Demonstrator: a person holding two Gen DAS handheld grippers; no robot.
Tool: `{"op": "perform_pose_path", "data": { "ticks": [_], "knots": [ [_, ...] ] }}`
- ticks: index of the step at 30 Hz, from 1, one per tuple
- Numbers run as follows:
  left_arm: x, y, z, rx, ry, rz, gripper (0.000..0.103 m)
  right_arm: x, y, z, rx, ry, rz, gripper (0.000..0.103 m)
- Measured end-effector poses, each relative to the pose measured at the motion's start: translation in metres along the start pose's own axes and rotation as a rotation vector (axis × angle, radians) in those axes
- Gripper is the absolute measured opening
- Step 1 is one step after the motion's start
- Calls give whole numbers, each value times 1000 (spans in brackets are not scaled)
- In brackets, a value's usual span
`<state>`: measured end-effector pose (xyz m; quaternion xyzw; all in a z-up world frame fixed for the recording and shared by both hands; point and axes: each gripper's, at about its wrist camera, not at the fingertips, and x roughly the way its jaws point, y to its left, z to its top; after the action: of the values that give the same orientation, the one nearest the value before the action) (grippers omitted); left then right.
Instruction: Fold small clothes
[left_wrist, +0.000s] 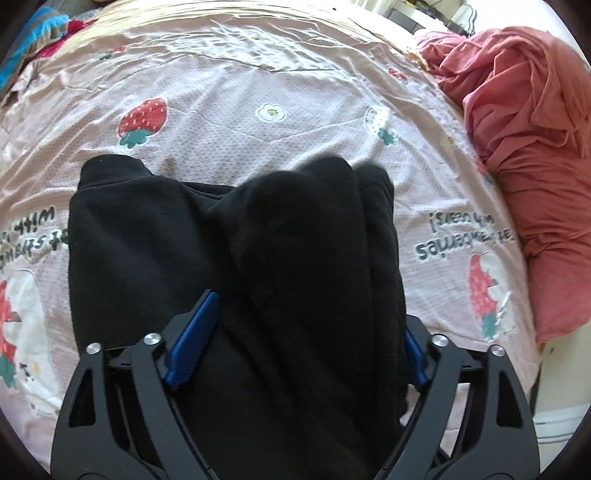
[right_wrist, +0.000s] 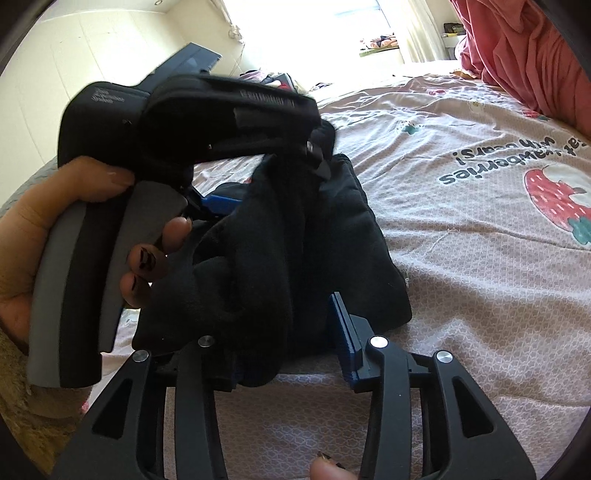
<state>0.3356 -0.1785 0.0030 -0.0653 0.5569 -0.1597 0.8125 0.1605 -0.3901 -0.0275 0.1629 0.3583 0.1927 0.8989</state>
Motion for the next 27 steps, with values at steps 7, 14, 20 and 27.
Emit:
{"op": "perform_pose_path", "data": {
  "ticks": [7,14,20,27],
  "knots": [
    [-17,3,-2,-14,-39,-45,83,3,-6,3,24,28,27,46],
    [-40,16,-7,-24,-96,-31,85,3,-15,22,56,109,133,63],
    [-52,43,-17,-60,-118,-11,85,18,-26,57,78,215,216,68],
    [-58,76,-43,-93,-133,17,85,71,-51,101,155,363,273,70]
  ]
}}
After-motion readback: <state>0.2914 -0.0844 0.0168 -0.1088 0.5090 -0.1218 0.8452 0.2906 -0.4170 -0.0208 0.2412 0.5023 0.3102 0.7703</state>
